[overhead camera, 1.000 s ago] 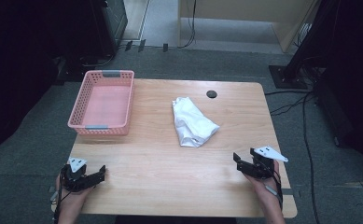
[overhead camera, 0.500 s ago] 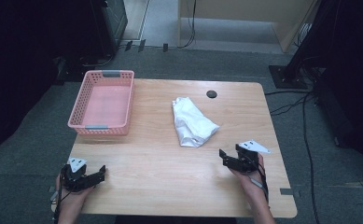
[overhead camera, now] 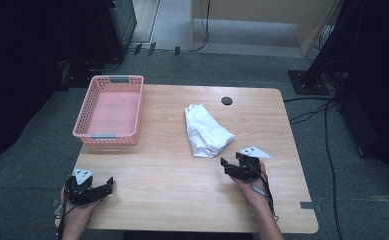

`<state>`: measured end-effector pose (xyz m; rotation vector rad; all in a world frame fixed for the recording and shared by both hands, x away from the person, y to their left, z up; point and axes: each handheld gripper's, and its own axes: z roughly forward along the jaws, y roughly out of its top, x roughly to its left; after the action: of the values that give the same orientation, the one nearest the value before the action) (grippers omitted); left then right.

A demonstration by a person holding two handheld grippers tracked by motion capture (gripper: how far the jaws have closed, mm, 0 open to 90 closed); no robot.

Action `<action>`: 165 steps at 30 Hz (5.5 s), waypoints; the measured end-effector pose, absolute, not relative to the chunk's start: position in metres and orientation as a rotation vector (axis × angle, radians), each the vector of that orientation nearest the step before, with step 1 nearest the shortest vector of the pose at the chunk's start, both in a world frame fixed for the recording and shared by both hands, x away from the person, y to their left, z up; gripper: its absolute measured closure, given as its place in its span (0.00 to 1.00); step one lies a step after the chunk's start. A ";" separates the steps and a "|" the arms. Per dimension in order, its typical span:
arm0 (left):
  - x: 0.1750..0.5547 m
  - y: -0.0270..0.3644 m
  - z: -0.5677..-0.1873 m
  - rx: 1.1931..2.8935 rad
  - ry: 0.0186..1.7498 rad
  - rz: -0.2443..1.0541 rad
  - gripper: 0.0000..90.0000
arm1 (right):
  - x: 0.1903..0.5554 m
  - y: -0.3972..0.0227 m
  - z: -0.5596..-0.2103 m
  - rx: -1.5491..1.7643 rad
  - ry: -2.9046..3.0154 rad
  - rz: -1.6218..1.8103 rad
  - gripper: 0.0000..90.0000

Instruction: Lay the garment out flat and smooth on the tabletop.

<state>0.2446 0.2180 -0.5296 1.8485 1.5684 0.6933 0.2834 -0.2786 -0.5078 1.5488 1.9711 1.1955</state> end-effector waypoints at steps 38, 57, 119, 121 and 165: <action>0.245 0.218 -0.530 1.851 1.565 0.692 0.14 | 0.311 -0.220 -0.531 1.486 2.039 1.063 1.00; 0.244 0.216 -0.530 1.875 1.532 0.679 0.14 | 0.270 -0.258 -0.534 1.380 2.153 1.137 1.00; 0.245 0.161 -0.515 1.796 1.264 0.654 0.14 | 0.296 -0.328 -0.533 1.603 1.815 0.894 0.78; 0.247 0.153 -0.512 1.796 1.240 0.648 0.14 | 0.297 -0.324 -0.533 1.601 1.826 0.907 0.78; 0.292 -0.039 -0.511 1.974 0.834 0.597 0.39 | 0.292 -0.294 -0.533 1.536 1.934 0.980 0.75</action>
<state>0.2922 -0.0392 -0.5114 1.9740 0.8343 0.5968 0.2918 -0.2939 -0.5335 1.5361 1.9340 0.9803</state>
